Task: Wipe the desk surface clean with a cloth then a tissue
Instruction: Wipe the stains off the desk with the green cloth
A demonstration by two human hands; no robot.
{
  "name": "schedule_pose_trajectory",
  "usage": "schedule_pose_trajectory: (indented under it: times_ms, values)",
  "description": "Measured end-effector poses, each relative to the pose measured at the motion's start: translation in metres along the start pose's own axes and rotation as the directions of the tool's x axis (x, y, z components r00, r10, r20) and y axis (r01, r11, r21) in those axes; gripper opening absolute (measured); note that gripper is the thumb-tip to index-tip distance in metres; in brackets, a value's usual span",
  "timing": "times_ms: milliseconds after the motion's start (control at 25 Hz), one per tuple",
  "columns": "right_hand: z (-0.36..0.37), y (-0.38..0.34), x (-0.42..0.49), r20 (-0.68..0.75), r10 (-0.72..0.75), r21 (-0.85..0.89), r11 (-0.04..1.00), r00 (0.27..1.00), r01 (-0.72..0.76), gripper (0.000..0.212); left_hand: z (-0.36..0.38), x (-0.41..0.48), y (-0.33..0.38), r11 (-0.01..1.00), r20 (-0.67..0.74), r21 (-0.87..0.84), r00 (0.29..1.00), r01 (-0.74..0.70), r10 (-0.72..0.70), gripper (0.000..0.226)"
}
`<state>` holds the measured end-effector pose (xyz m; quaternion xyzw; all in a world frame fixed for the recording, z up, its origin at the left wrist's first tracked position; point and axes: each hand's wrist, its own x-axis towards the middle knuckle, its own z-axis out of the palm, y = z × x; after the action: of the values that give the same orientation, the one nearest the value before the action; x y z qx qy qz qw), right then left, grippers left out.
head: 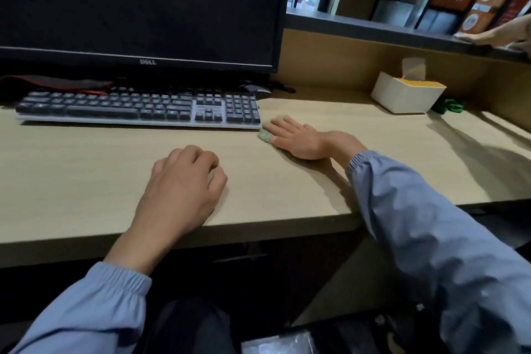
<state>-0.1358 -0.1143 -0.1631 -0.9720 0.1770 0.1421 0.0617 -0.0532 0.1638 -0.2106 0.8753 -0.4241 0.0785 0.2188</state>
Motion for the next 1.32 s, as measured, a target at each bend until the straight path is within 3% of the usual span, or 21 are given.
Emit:
schedule_pose_trajectory:
  times_ms: [240,360,440,520,640,720,840,1080,1320]
  values:
    - [0.052,-0.005,-0.122,-0.097,-0.12,0.028,0.992,0.988,0.123,0.054,-0.001,-0.003,0.004,1.0,0.005,0.008,1.0,-0.012,0.012,0.036]
    - [0.064,0.012,-0.153,-0.179,-0.069,0.049,0.996,0.981,0.079,0.051,-0.001,-0.003,0.004,1.0,0.005,0.015,1.0,-0.02,0.02,0.037]
    - [0.078,0.02,-0.166,-0.308,0.004,0.026,1.0,0.951,0.004,0.05,-0.001,-0.002,0.004,1.0,0.004,0.018,1.0,-0.025,0.025,0.037]
    - [0.1,0.018,-0.17,-0.508,0.075,-0.036,0.994,0.858,-0.108,0.051,-0.001,-0.003,0.004,0.999,0.008,0.024,1.0,-0.029,0.028,0.038]
    - [0.127,0.001,-0.155,-0.79,0.124,-0.01,0.977,0.601,-0.214,0.049,-0.001,-0.003,0.004,0.999,0.0,0.017,1.0,-0.031,0.031,0.038]
    - [0.132,-0.017,-0.14,-0.883,0.111,0.015,0.978,0.457,-0.207,0.045,-0.001,-0.003,0.005,0.999,-0.006,0.006,0.999,-0.033,0.033,0.039]
    - [0.131,-0.062,-0.116,-0.932,0.018,-0.036,0.989,0.361,-0.143,0.039,-0.001,-0.004,0.005,1.0,-0.018,-0.018,1.0,-0.025,0.025,0.039]
    - [0.129,-0.147,-0.085,-0.887,-0.02,-0.03,0.999,0.461,-0.015,0.038,-0.003,-0.002,-0.005,0.961,-0.099,-0.274,0.993,0.038,-0.068,0.033]
    - [0.112,-0.102,-0.12,-0.674,-0.018,-0.052,0.998,0.738,-0.023,0.051,-0.021,-0.015,-0.007,0.917,-0.154,-0.399,0.986,-0.001,-0.066,0.028]
